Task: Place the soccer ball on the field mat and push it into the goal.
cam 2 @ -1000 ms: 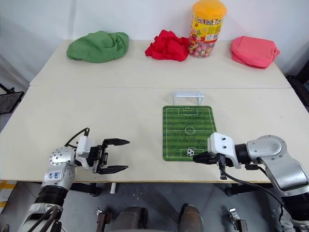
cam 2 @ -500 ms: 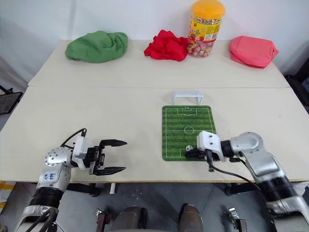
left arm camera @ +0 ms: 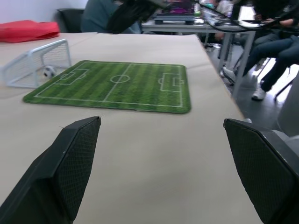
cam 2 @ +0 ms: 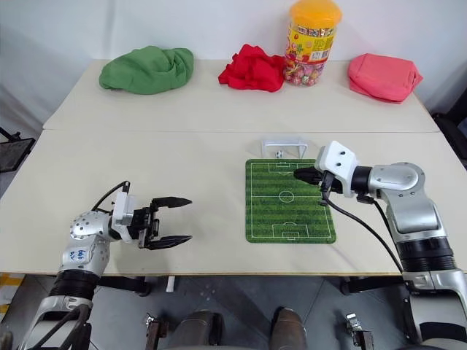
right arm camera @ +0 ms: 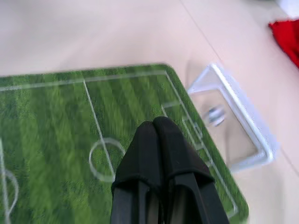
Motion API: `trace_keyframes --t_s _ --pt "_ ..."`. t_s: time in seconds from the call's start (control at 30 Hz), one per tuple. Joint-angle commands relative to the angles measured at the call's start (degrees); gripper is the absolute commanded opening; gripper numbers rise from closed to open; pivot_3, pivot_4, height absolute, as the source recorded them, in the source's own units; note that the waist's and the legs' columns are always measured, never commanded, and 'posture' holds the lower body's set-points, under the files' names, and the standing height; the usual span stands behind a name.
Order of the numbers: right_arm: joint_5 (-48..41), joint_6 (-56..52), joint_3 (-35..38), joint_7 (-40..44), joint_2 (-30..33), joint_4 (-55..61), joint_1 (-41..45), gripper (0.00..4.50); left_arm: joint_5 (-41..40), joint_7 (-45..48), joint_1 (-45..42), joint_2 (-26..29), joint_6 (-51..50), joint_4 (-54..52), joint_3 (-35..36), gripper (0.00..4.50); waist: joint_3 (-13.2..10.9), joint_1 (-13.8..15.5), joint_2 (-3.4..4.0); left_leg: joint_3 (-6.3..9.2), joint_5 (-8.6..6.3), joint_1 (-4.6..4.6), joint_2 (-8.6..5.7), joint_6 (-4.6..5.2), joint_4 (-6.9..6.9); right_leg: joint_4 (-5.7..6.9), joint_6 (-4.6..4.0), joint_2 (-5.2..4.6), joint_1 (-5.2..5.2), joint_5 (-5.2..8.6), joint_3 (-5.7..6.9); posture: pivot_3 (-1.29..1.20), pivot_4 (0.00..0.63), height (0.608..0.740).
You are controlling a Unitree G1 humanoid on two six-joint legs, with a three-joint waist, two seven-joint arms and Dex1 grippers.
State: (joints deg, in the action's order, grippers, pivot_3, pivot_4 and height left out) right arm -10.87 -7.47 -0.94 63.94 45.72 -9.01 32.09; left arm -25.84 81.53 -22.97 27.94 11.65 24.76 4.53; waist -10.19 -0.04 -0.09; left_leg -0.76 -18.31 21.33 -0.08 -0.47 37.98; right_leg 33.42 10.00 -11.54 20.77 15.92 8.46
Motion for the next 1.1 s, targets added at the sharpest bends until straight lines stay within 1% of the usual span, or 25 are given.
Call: trace_keyframes --t_s 0.03,0.1,0.2,0.23,0.27,0.33,0.43,0.47,0.53,0.73,0.87,0.93,1.03,1.1 --pt "-1.72 1.77 4.44 1.71 3.67 1.12 -3.92 0.05 1.3 -2.27 -1.67 0.33 -0.19 2.18 0.59 4.5 0.0 0.15 0.0 0.01 0.0 0.0 0.0 0.0 0.0 0.0 0.0 0.01 0.0 0.0 0.0 0.0 0.15 0.74" --pt "-2.24 3.29 5.46 3.5 5.08 -0.61 -5.76 0.05 1.64 -3.86 -2.68 0.07 -0.46 3.41 0.92 4.5 0.0 0.12 -0.01 0.01 -0.01 0.0 0.0 0.01 -0.02 -0.01 0.0 0.0 0.0 0.0 0.01 0.0 0.15 0.74" --pt "-2.81 5.36 7.88 5.92 7.8 -7.24 -8.72 0.05 2.78 -8.9 -4.26 0.3 -1.56 5.73 2.03 4.5 -0.02 0.03 -0.03 -0.03 -0.02 0.0 -0.01 0.03 0.0 -0.02 0.0 0.0 -0.02 0.0 0.01 0.0 0.15 0.74" --pt "-4.44 5.78 9.06 7.33 7.77 -9.35 -8.91 0.05 3.29 -10.16 -4.47 0.55 -1.9 6.21 2.01 4.5 -0.02 -0.01 -0.03 -0.03 -0.02 -0.02 -0.01 0.03 0.0 -0.02 0.0 0.0 -0.04 0.0 0.01 0.0 0.15 0.74" --pt "-4.59 7.79 9.86 8.72 8.58 -12.26 -9.86 0.31 4.45 -12.24 -4.22 1.13 -1.31 6.82 2.34 4.5 -0.02 -0.09 -0.03 -0.03 -0.02 -0.03 -0.01 0.03 0.01 -0.02 0.0 -0.01 -0.04 0.0 0.01 0.0 0.15 0.74" --pt "-5.67 10.97 11.51 12.35 9.65 -16.59 -11.06 0.6 4.42 -12.57 -3.52 1.71 0.13 7.04 3.31 4.5 -0.02 -0.14 -0.03 -0.04 -0.02 -0.05 0.0 0.03 0.0 -0.01 0.0 0.0 -0.04 0.0 0.0 0.0 0.15 0.74" --pt "-5.56 15.74 12.77 14.43 10.48 -24.82 -9.24 1.47 2.58 -11.3 -2.75 2.08 -0.71 6.6 4.42 4.5 -0.02 -0.35 -0.03 -0.07 -0.02 -0.05 0.01 0.03 -0.03 -0.02 0.0 0.0 -0.03 0.0 0.0 0.0 0.15 0.74" --pt "-4.99 18.03 12.95 14.79 10.84 -27.64 -8.72 1.87 2.1 -10.88 -2.13 2.75 -1.37 6.55 4.95 4.5 -0.02 -0.41 -0.03 -0.08 -0.02 -0.06 0.01 0.03 -0.02 -0.02 0.0 0.0 -0.04 0.0 -0.01 0.0 0.15 0.74" --pt "-4.33 21.43 13.18 15.21 11.26 -32.71 -6.77 2.52 1.57 -10.11 -1.46 3.74 -1.28 6.78 6.07 4.5 -0.02 -0.49 -0.03 -0.08 -0.02 -0.08 0.02 0.02 0.0 -0.02 0.0 0.0 -0.05 0.0 -0.01 0.0 0.15 0.74" --pt "-3.83 26.78 14.17 11.95 11.01 -44.6 0.58 4.48 2.1 -11.78 -1.96 5.67 -0.41 9.03 8.65 4.5 -0.02 -1.0 -0.02 -0.08 -0.02 -0.1 0.03 0.02 -0.01 -0.02 0.0 0.0 -0.06 0.0 -0.02 0.0 0.15 0.74" --pt "-4.05 27.78 14.61 13.04 11.18 -47.41 1.62 4.48 0.33 -11.12 -1.41 5.78 -1.23 6.9 10.21 4.5 -0.03 -0.83 -0.03 -0.04 -0.02 -0.06 0.03 0.02 -0.01 -0.03 0.0 -0.01 -0.07 0.0 0.0 0.0 0.15 0.74" --pt "-3.67 27.74 14.12 13.58 11.24 -47.97 1.93 4.48 0.23 -10.28 -1.81 6.17 -1.0 7.59 10.47 4.5 -0.03 -0.84 -0.03 -0.04 -0.02 -0.06 0.02 0.02 -0.01 -0.03 0.0 -0.01 -0.06 0.0 0.0 0.0 0.15 0.74" --pt "-4.22 25.23 14.05 13.59 10.19 -47.82 2.37 4.48 0.47 -7.2 -4.33 7.41 0.24 12.31 10.55 4.5 -0.03 -1.08 -0.03 -0.05 -0.02 -0.07 0.03 0.01 -0.01 -0.03 0.0 0.0 -0.06 0.0 0.0 0.0 0.15 0.74" --pt "-4.73 24.19 14.55 12.95 9.79 -46.4 1.04 4.48 0.17 -5.25 -5.41 8.01 1.42 14.24 10.93 4.5 -0.03 -1.18 -0.03 -0.05 -0.02 -0.06 0.03 0.01 0.0 -0.02 0.0 0.0 -0.06 0.0 0.0 0.0 0.15 0.74"
